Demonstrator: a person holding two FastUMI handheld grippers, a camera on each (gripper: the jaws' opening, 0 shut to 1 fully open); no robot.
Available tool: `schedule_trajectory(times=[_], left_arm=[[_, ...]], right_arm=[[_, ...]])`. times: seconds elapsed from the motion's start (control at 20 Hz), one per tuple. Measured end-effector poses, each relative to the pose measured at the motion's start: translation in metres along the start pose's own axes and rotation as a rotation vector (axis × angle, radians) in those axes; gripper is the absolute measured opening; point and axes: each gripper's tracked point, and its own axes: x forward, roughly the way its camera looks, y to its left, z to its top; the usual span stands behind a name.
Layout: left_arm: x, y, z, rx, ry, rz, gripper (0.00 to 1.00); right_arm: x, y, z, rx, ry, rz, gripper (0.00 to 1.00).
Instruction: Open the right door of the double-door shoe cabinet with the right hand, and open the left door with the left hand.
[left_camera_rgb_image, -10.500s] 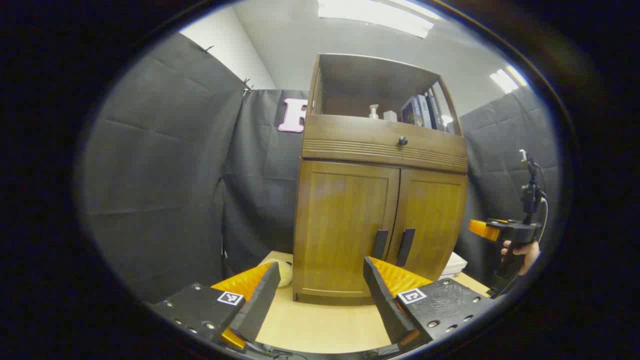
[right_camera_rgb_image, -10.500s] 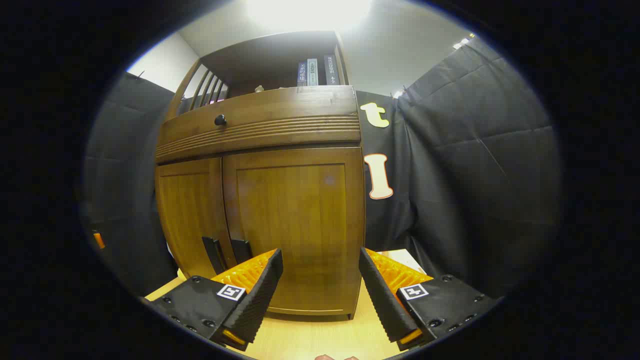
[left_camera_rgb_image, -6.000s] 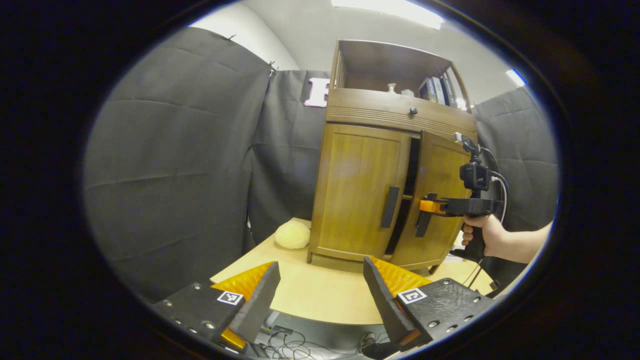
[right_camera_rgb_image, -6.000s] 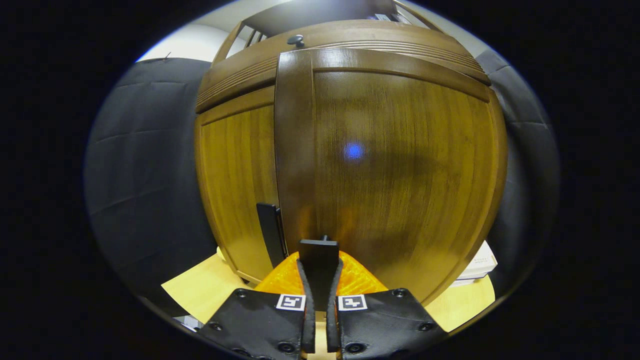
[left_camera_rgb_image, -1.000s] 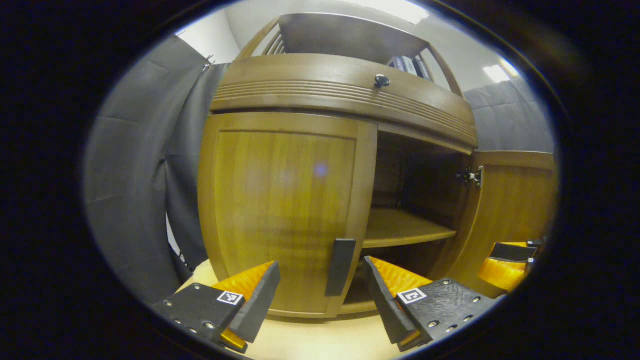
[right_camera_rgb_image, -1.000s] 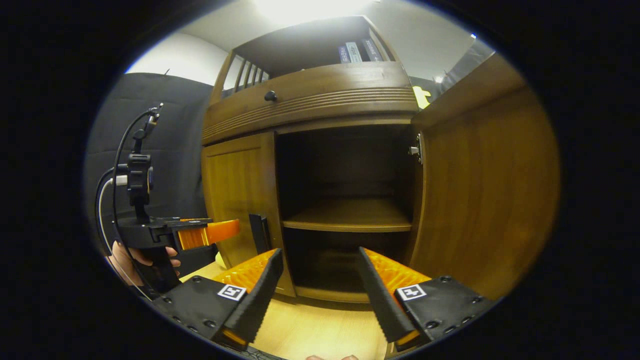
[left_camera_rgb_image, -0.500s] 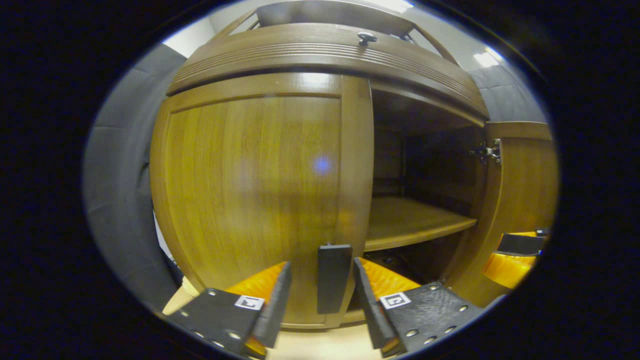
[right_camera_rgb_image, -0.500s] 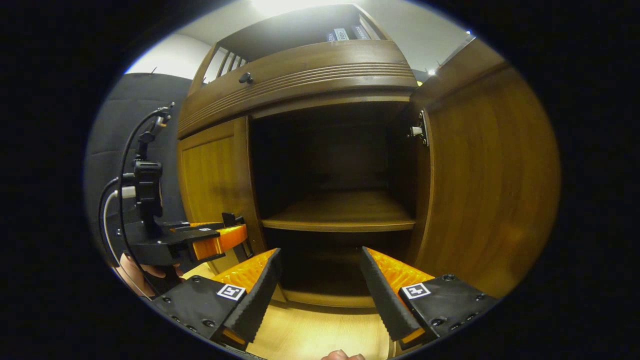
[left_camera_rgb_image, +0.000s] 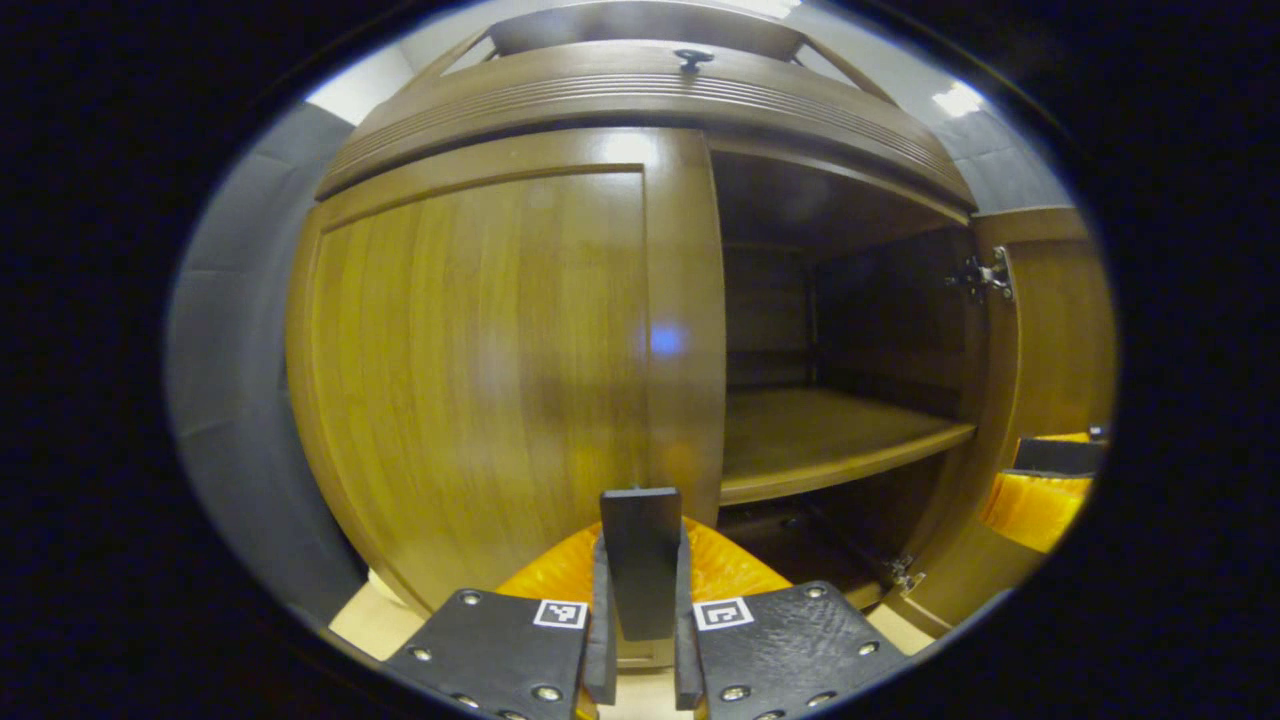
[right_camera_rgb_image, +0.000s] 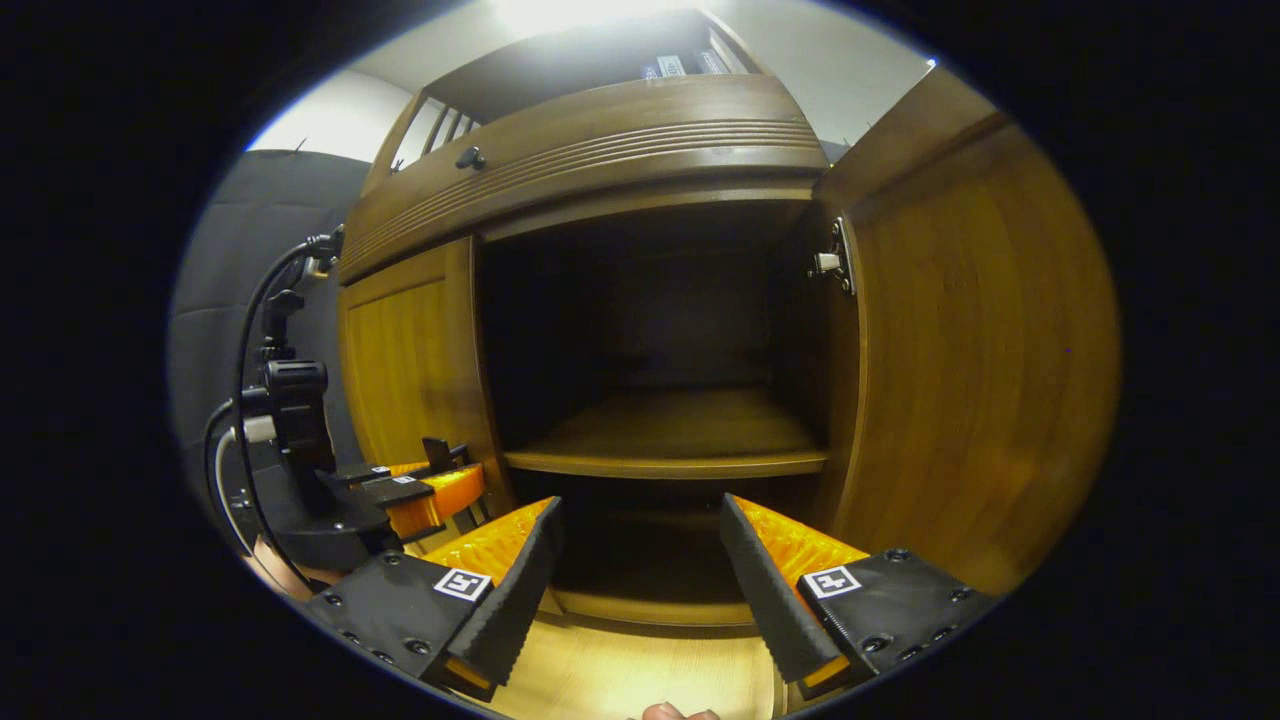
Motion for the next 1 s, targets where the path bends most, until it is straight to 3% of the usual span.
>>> schedule_trajectory(times=[0.2, 0.4, 0.45, 0.5, 0.8, 0.85, 0.9, 1.0], left_arm=[[-0.002, 0.003, -0.002, -0.002, 0.012, 0.002, 0.07], [-0.008, 0.004, -0.003, -0.013, 0.023, 0.001, 0.07], [-0.012, 0.003, -0.004, -0.007, 0.020, -0.002, 0.07], [-0.016, 0.003, -0.004, -0.007, 0.017, -0.005, 0.07], [-0.047, 0.008, -0.006, -0.022, 0.027, -0.022, 0.07], [-0.052, 0.009, -0.005, -0.024, 0.027, -0.019, 0.07], [-0.057, 0.011, -0.004, -0.026, 0.025, -0.015, 0.07], [-0.078, 0.018, -0.013, -0.033, 0.020, -0.003, 0.07]], right_arm=[[-0.001, -0.001, -0.002, 0.001, 0.002, -0.007, 0.92], [-0.007, -0.002, -0.002, 0.002, -0.001, -0.017, 0.93], [-0.008, -0.001, -0.003, 0.001, 0.003, -0.020, 0.98], [-0.010, -0.001, -0.005, 0.004, 0.009, -0.020, 0.93], [-0.026, 0.009, -0.017, 0.004, 0.040, 0.000, 0.92], [-0.029, 0.012, -0.020, 0.004, 0.051, 0.005, 0.98], [-0.032, 0.013, -0.024, 0.001, 0.063, 0.007, 0.93], [-0.040, 0.018, -0.029, -0.003, 0.085, 0.017, 0.93]])
